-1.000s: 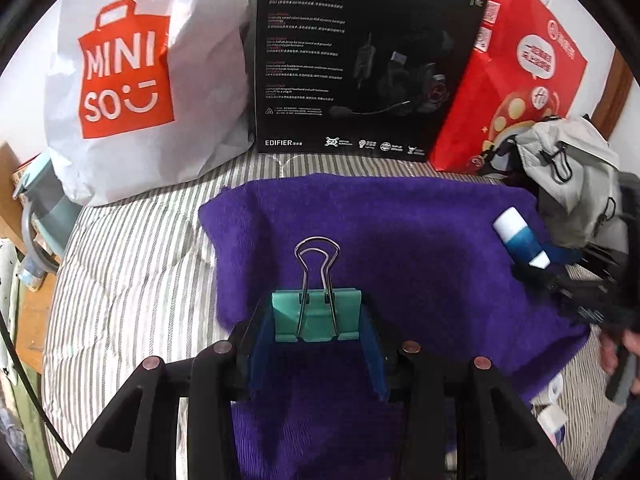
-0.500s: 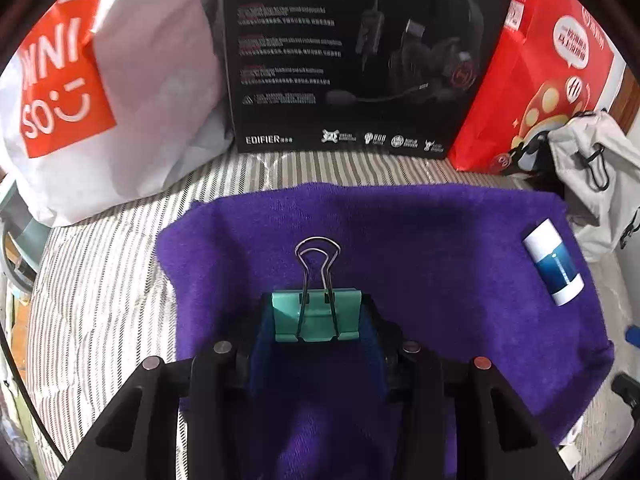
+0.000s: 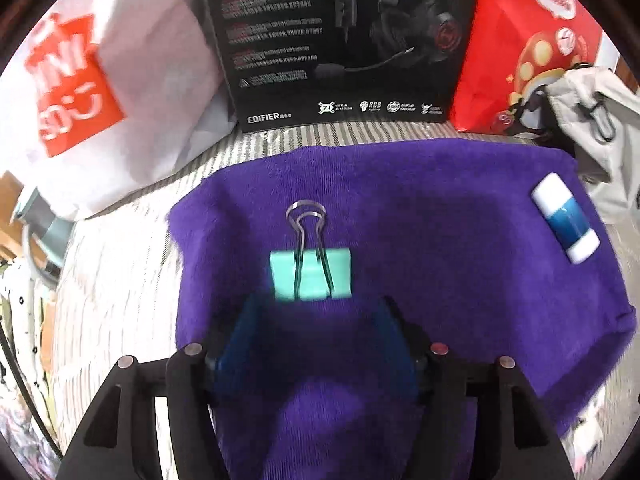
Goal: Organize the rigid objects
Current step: 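Lower the green clip onto the purple towel and open the left tool, then grasp the small white round cap with the left tool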
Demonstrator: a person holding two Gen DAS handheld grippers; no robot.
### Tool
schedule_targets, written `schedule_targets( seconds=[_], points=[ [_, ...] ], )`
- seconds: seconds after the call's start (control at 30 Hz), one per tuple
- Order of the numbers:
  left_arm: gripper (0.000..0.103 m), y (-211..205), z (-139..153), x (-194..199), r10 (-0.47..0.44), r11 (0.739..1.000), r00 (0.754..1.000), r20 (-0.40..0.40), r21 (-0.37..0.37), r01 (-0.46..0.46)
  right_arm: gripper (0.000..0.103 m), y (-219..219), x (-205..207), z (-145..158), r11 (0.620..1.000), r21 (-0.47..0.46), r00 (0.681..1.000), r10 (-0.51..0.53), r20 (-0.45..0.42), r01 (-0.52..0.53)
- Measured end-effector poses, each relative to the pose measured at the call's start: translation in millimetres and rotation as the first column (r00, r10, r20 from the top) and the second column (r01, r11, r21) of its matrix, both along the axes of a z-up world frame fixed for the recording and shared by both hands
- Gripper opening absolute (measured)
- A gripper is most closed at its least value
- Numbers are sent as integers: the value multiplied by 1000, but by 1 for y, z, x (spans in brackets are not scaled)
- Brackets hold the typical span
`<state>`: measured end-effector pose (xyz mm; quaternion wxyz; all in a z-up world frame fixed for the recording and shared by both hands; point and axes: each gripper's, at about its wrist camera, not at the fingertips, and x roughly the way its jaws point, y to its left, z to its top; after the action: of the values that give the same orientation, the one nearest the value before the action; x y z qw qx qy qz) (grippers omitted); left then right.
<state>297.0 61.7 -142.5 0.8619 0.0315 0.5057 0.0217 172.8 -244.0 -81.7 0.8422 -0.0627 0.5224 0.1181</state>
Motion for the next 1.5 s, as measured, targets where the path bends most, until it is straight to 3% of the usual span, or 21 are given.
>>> schedule_targets(
  seconds=[0.17,0.33,0.53,0.67,0.8,1.07,1.13,1.23,1.5],
  points=[
    [65,0,33,-51,-15,1000,999,45,-25,16,66,-8,-16,8,999,33,1000,-17,8,17],
    [65,-8,55,-122,-67,991,994,82,-109,76,67,-7,-31,13,999,35,1000,-5,16,5],
    [65,-23,51,-204,-96,985,992,88,-133,107,67,-3,-50,18,1000,29,1000,7,26,-8],
    [65,-36,40,-236,-132,980,988,76,-139,141,68,4,-64,22,999,34,999,26,36,-27],
    [65,-45,23,-248,-151,978,987,61,-135,158,69,15,-71,22,998,16,998,61,35,-61],
    [62,-50,-1,-236,-157,976,987,37,-149,161,69,24,-73,6,995,-38,996,90,-5,-90],
    [40,-51,-3,-235,-168,972,985,35,-160,172,69,23,-71,1,995,-46,996,89,-15,-90],
    [22,-54,-4,-234,-173,972,984,48,-153,178,69,20,-66,-4,997,-44,997,70,-22,-71],
    [23,-49,-3,-228,-176,967,984,29,-184,178,69,36,-45,-20,996,61,997,63,-48,-60]
  ],
)
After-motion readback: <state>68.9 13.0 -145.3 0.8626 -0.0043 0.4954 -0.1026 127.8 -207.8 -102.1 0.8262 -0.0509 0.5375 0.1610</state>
